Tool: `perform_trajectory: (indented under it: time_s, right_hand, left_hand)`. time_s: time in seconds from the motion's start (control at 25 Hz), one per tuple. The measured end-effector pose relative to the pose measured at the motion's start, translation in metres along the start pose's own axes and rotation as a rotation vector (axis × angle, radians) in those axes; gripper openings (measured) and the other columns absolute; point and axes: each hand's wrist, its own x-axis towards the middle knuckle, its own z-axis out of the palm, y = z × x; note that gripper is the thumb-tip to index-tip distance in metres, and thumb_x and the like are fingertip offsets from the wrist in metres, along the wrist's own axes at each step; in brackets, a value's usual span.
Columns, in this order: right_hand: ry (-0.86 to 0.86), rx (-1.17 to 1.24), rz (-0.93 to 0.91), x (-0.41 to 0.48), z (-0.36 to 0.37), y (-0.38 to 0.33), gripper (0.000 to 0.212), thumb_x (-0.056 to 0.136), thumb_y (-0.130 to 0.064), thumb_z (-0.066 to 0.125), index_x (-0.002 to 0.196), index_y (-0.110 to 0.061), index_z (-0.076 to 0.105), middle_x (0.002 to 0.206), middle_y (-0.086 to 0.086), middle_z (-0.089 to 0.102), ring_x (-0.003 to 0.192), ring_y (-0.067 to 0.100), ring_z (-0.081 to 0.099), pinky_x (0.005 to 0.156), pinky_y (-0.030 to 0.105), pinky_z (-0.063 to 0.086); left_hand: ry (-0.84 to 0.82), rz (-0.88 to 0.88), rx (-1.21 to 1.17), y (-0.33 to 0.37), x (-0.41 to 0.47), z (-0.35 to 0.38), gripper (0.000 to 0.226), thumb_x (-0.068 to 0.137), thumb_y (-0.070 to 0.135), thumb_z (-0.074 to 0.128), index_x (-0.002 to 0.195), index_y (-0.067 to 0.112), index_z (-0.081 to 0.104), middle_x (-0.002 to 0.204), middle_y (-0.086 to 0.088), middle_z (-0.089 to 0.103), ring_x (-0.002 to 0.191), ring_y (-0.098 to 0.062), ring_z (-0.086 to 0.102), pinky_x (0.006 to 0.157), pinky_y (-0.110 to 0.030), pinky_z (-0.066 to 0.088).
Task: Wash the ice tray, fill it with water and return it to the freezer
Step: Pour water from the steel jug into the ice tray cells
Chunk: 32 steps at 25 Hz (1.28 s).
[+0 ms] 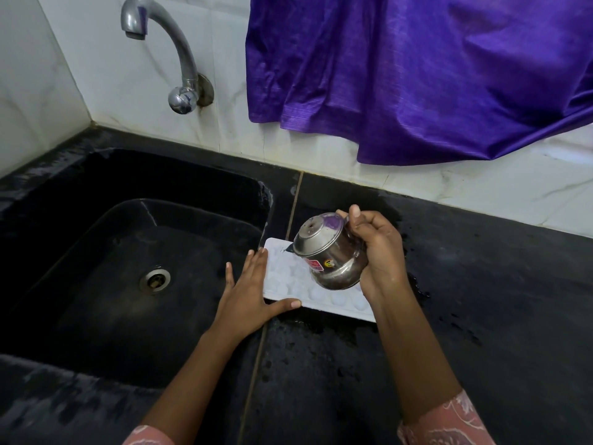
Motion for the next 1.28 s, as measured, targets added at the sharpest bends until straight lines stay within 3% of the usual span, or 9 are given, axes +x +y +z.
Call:
perform_trajectory:
  time_s: [0.48, 0.68, 1.0, 1.12, 1.28]
  right_hand:
    - [0.016, -0.020, -0.024, 0.003, -0.002, -0.003, 0.017, 0.086, -0.015, 0.061, 0.072, -0.006, 0.056, 0.091, 0.011, 0.069, 0.081, 0.017, 0.066, 0.080, 0.031, 0.055]
    - [0.043, 0.117, 0.008, 0.003, -0.010, 0.000, 0.015, 0.087, -0.016, 0.059, 0.074, -0.008, 0.057, 0.081, 0.006, 0.070, 0.077, 0.011, 0.069, 0.073, 0.026, 0.056]
    - [0.054, 0.217, -0.035, -0.009, -0.053, -0.016, 0.022, 0.070, -0.031, 0.061, 0.075, -0.010, 0.056, 0.099, 0.012, 0.066, 0.109, 0.025, 0.060, 0.095, 0.040, 0.049]
    - [0.149, 0.188, -0.089, -0.017, -0.078, -0.022, 0.017, 0.072, -0.028, 0.061, 0.071, -0.011, 0.057, 0.092, 0.010, 0.068, 0.102, 0.023, 0.063, 0.090, 0.035, 0.052]
    - [0.255, 0.200, -0.138, -0.027, -0.107, -0.023, 0.015, 0.070, -0.024, 0.063, 0.070, -0.010, 0.056, 0.081, 0.005, 0.071, 0.086, 0.017, 0.067, 0.069, 0.026, 0.057]
  left_hand:
    - [0.015, 0.011, 0.000, -0.001, 0.000, 0.001, 0.131, 0.048, 0.097, 0.023, 0.149, 0.017, 0.000, 0.158, 0.005, 0.003, 0.140, 0.000, -0.011, 0.110, -0.037, -0.019]
    - [0.020, 0.011, -0.001, -0.001, 0.000, 0.001, 0.132, 0.047, 0.097, 0.022, 0.150, 0.018, -0.001, 0.158, 0.005, 0.002, 0.140, -0.001, -0.011, 0.110, -0.038, -0.019]
    - [0.019, 0.013, 0.002, -0.001, 0.000, 0.003, 0.126, 0.052, 0.093, 0.029, 0.149, 0.018, -0.002, 0.158, 0.005, 0.001, 0.137, 0.002, -0.014, 0.109, -0.038, -0.020]
    - [0.024, 0.017, -0.001, -0.001, 0.000, 0.004, 0.125, 0.053, 0.091, 0.032, 0.149, 0.018, -0.002, 0.158, 0.004, 0.001, 0.136, 0.002, -0.013, 0.109, -0.038, -0.020]
    - [0.030, 0.006, 0.002, -0.001, 0.000, 0.004, 0.123, 0.053, 0.087, 0.034, 0.149, 0.018, 0.000, 0.158, 0.003, 0.003, 0.136, 0.002, -0.011, 0.110, -0.039, -0.019]
